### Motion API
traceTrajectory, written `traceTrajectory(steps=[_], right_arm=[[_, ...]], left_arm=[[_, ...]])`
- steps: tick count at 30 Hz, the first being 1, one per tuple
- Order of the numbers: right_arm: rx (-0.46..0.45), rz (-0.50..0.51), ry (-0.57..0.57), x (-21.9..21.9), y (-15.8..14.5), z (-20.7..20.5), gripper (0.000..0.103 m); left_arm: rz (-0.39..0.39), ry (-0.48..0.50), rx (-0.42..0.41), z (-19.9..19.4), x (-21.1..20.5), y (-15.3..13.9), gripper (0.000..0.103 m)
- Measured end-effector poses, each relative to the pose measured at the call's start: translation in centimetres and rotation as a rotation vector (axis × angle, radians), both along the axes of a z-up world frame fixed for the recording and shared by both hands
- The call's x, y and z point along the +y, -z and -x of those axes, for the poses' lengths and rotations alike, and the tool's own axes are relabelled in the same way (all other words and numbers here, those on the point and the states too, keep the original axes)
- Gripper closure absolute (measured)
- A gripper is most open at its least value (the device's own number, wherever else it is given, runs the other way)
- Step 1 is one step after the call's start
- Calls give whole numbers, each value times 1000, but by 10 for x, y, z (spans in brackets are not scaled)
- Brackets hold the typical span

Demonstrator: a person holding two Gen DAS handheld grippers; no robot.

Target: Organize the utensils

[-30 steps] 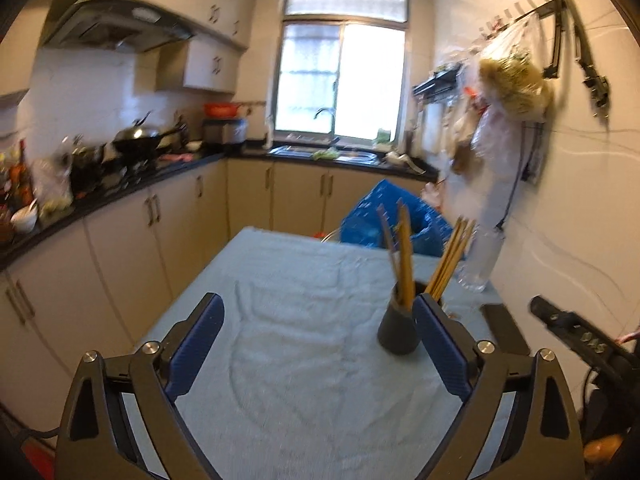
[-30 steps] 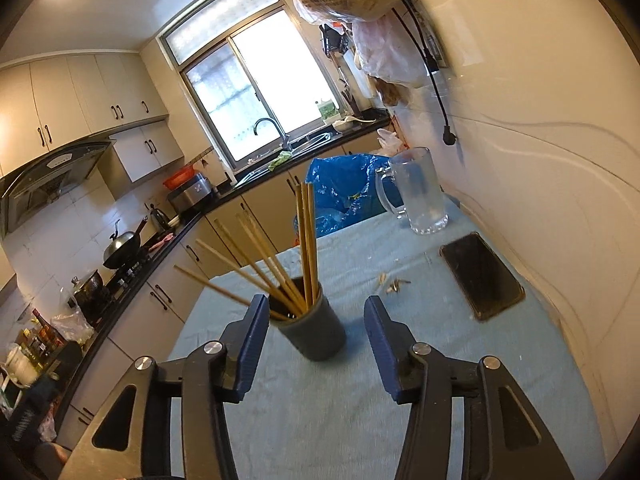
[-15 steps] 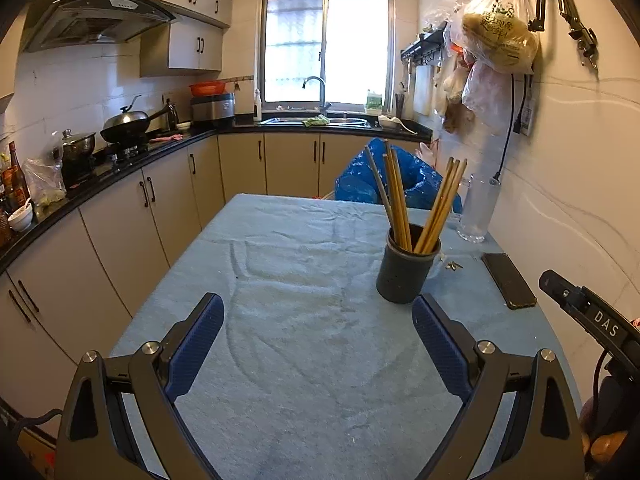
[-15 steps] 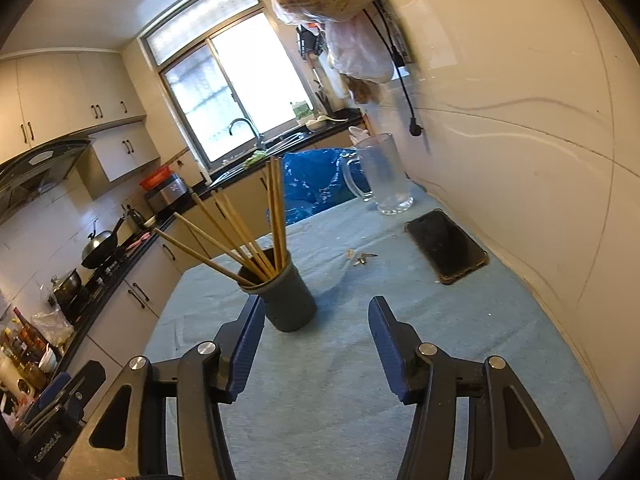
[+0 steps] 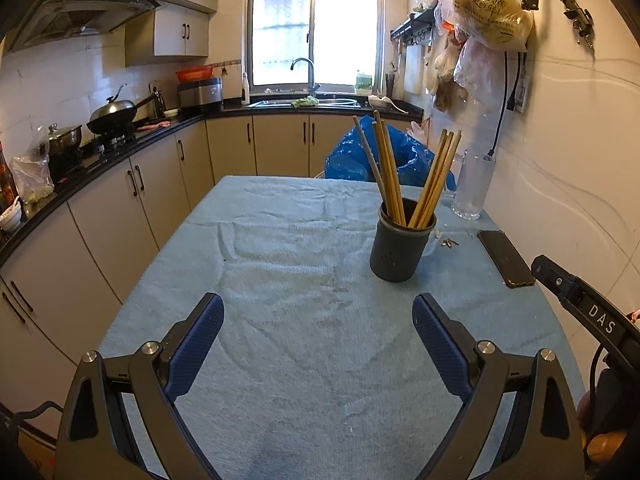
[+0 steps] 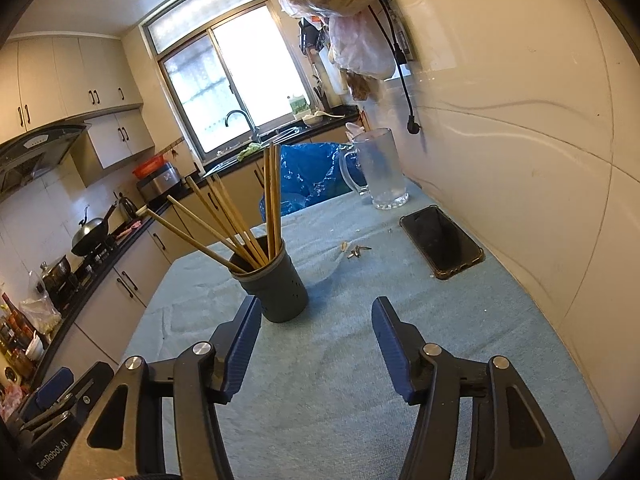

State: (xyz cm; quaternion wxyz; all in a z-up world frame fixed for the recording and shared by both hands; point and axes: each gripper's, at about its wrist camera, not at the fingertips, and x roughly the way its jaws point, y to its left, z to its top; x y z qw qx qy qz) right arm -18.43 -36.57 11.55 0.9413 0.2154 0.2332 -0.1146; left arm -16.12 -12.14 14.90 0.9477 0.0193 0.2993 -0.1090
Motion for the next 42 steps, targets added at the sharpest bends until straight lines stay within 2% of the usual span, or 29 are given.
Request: traceTrajectory(steps=[28,42], right_arm=[[91,60,-14,20,20,-31,38],[104,66,-10,20,24,-34,38]], left_arm=[[15,10,129,-34,4,35,9],[5,16,152,-38,2,41,9]])
